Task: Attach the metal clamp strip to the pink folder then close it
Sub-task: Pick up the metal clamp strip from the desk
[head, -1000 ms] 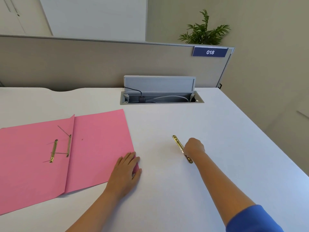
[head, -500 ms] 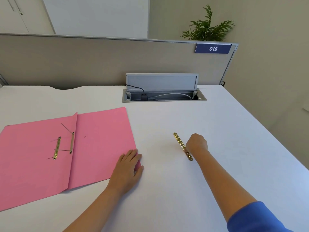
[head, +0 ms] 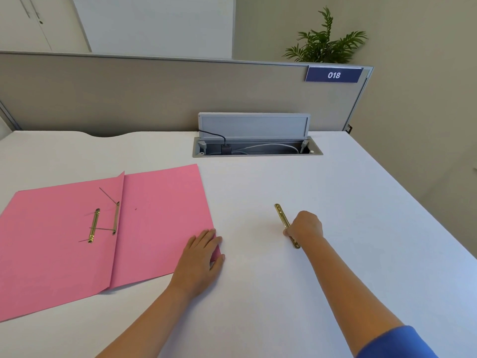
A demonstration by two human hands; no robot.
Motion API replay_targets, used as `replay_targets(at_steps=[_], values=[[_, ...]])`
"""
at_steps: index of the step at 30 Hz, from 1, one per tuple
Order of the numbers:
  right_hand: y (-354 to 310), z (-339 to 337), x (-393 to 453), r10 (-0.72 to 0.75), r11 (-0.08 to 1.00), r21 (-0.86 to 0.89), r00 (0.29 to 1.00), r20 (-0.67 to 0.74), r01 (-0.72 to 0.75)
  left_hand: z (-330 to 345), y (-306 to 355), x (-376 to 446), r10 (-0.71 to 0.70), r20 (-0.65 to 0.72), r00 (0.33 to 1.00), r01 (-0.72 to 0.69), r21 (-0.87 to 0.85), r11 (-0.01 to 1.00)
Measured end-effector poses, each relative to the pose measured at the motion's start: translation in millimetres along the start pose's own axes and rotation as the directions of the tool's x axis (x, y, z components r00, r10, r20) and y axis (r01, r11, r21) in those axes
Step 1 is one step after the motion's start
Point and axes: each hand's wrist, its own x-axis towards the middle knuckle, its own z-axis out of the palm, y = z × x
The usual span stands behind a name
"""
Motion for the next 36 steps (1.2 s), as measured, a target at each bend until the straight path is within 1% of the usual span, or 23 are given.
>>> replay_targets(at_steps=[3,6,8,10,12,16,22,25,28,33,36], values=[[1.6,0.2,-6.2,-0.012,0.999,-0.033,1.000,-0.007,0.012,-0.2,0.1,-0.6,0.003,-0.002,1.000,-0.003,0.011,1.000],[0.6,5.1,-14.7,-0.092,0.993,-0.072,0.996,0.011,0.093,-0.6,0.5,-0.5,0.004,-0.004,1.000,-0.004,0.005,1.000],[1.7,10.9,-20.9,-0.165,0.985,-0.043,0.985,0.045,0.167,-1.1,0.5,0.0,0.009,-0.002,1.000,-0.009,0.006,1.000],[7.7,14.7,-27.3,-0.219,0.975,0.031,0.974,0.048,0.218,-1.0,0.4,0.1,0.016,-0.003,1.000,-0.016,0.007,1.000],[17.5,15.4,-30.6,-0.207,0.974,0.097,0.978,0.029,0.203,-0.8,0.7,-0.2,0.020,-0.002,1.000,-0.020,0.007,1.000],[28.6,14.3,-36.2,-0.131,0.985,0.119,0.991,0.018,0.128,-1.0,0.0,1.5,0.016,-0.013,1.000,-0.016,-0.003,1.000],[24.4,24.0,-43.9,-0.087,0.989,0.118,0.996,-0.031,0.090,-0.9,1.7,0.3,0.020,-0.013,1.000,-0.020,0.001,1.000],[20.2,26.6,-45.7,-0.072,0.994,0.083,0.997,-0.010,0.073,-1.0,1.6,-1.1,0.019,-0.016,1.000,-0.019,0.000,1.000],[17.9,31.1,-46.0,-0.074,0.995,0.064,0.996,0.053,0.070,-1.6,1.3,-1.9,0.018,-0.019,1.000,-0.018,-0.003,1.000],[16.2,35.8,-46.7,-0.107,0.994,0.000,0.990,0.092,0.107,-2.5,1.9,-1.9,0.022,-0.019,1.000,-0.023,-0.003,1.000],[16.4,32.8,-52.1,-0.112,0.993,0.051,0.991,0.076,0.108,-3.6,2.5,-3.1,0.023,-0.007,1.000,-0.023,0.009,1.000]])
